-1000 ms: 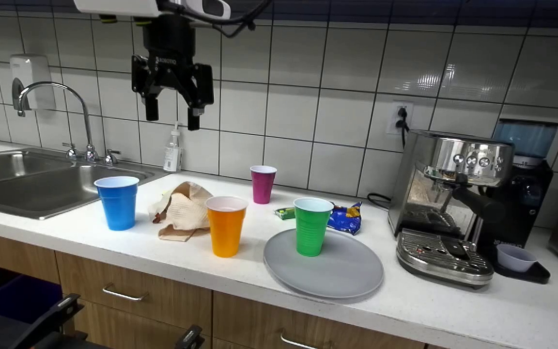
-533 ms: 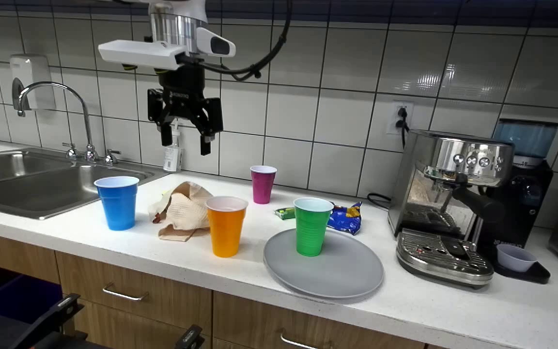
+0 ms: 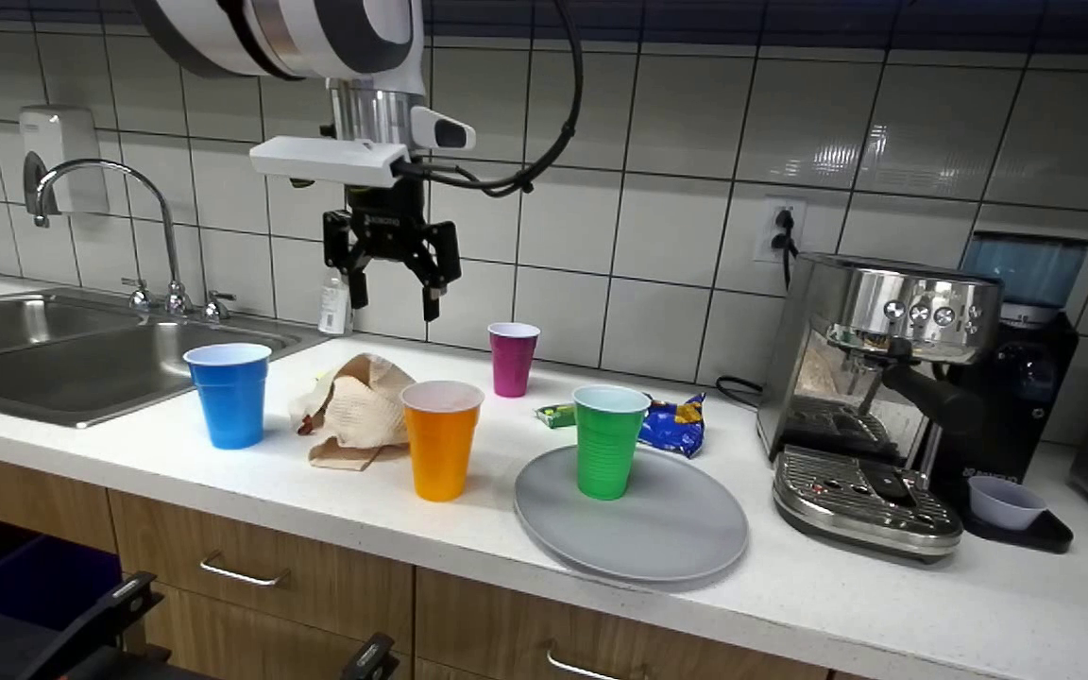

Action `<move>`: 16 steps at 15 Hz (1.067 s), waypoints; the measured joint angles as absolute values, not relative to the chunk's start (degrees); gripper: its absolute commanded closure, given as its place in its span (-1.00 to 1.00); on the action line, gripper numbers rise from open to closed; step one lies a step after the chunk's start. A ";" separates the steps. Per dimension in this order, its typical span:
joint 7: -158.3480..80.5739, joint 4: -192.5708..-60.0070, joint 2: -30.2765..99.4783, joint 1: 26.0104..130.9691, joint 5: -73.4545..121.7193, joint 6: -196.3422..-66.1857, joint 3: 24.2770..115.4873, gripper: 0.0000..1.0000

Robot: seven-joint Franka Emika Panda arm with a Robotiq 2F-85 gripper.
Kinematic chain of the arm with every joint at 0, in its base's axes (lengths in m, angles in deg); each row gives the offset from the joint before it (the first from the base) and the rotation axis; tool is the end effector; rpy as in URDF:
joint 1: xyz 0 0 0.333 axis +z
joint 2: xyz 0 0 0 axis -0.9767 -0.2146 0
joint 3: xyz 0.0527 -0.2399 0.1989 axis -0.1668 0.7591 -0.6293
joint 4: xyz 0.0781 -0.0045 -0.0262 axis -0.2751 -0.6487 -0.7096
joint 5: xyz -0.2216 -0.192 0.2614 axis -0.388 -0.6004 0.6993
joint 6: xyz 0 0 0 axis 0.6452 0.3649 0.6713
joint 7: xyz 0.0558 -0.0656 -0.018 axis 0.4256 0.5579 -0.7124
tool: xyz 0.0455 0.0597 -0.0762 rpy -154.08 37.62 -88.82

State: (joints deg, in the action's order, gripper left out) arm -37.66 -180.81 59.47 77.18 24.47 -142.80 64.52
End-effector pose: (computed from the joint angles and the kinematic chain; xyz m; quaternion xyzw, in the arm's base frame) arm 0.4523 0.0081 0.3301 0.9974 -0.0243 0.0669 0.0117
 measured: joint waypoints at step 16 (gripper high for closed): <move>-36.32 -159.54 40.82 77.01 23.35 -142.31 66.91 -1.00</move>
